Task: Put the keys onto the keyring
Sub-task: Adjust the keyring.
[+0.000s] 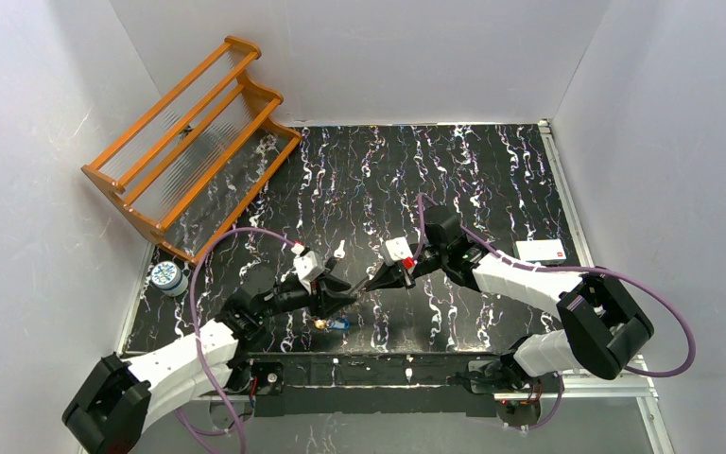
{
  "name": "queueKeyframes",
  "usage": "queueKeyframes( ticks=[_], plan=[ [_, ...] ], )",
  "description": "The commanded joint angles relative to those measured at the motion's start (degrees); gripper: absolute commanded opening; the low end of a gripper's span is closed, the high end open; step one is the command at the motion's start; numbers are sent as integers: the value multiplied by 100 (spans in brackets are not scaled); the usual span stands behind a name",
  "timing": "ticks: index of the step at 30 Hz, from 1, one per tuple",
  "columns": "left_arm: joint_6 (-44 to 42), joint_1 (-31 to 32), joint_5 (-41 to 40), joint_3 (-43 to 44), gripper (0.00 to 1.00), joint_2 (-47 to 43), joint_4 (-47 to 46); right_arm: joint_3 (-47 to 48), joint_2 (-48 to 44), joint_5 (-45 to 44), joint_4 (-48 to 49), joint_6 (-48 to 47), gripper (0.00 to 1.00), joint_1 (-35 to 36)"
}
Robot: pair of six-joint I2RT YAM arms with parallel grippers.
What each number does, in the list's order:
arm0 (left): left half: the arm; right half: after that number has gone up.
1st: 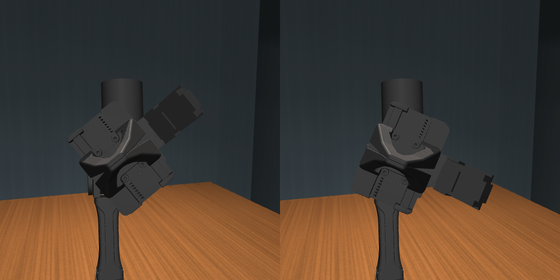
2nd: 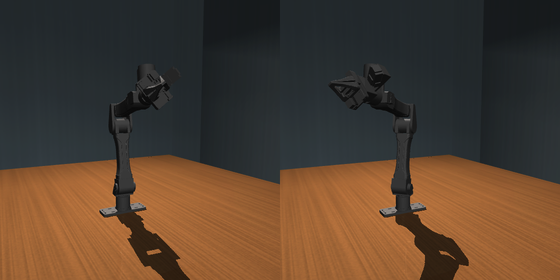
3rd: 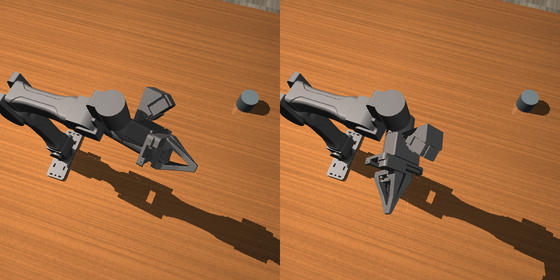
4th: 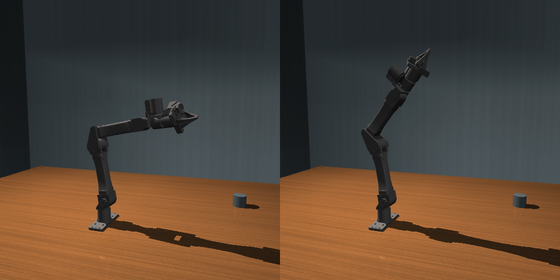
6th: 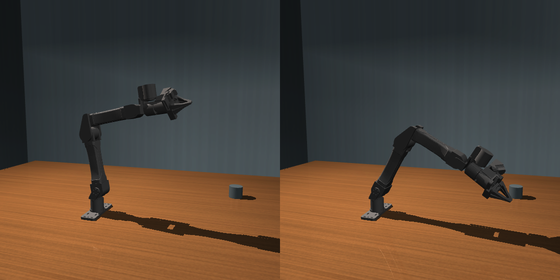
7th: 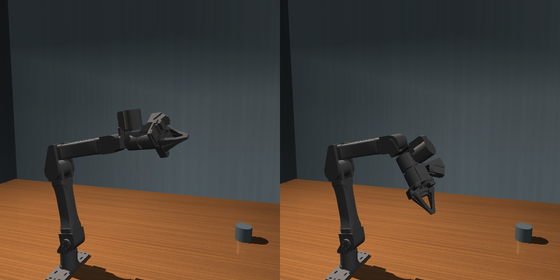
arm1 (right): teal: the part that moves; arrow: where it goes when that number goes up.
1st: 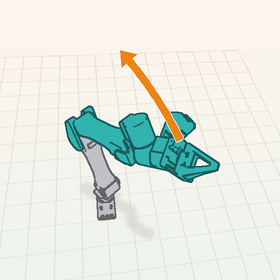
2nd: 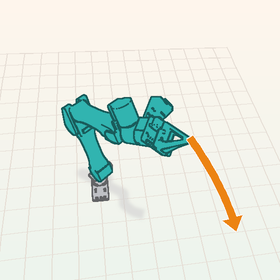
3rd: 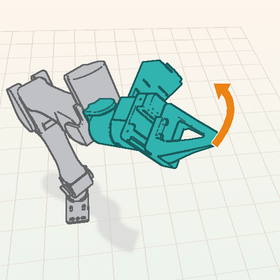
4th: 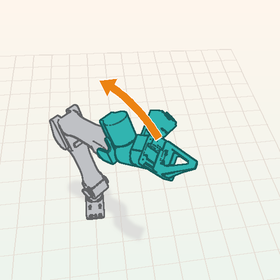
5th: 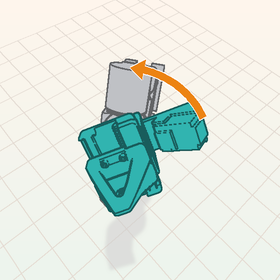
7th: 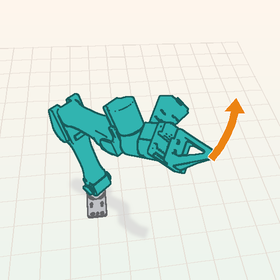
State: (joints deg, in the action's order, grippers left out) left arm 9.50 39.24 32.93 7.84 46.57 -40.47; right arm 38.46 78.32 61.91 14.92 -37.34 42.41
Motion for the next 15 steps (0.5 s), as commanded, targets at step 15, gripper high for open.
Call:
queueKeyframes(
  ticks=[15],
  plan=[
    [-388, 110, 85, 140, 27, 720, -731, 149, -151, 237, -59, -54, 1, 22]
  ],
)
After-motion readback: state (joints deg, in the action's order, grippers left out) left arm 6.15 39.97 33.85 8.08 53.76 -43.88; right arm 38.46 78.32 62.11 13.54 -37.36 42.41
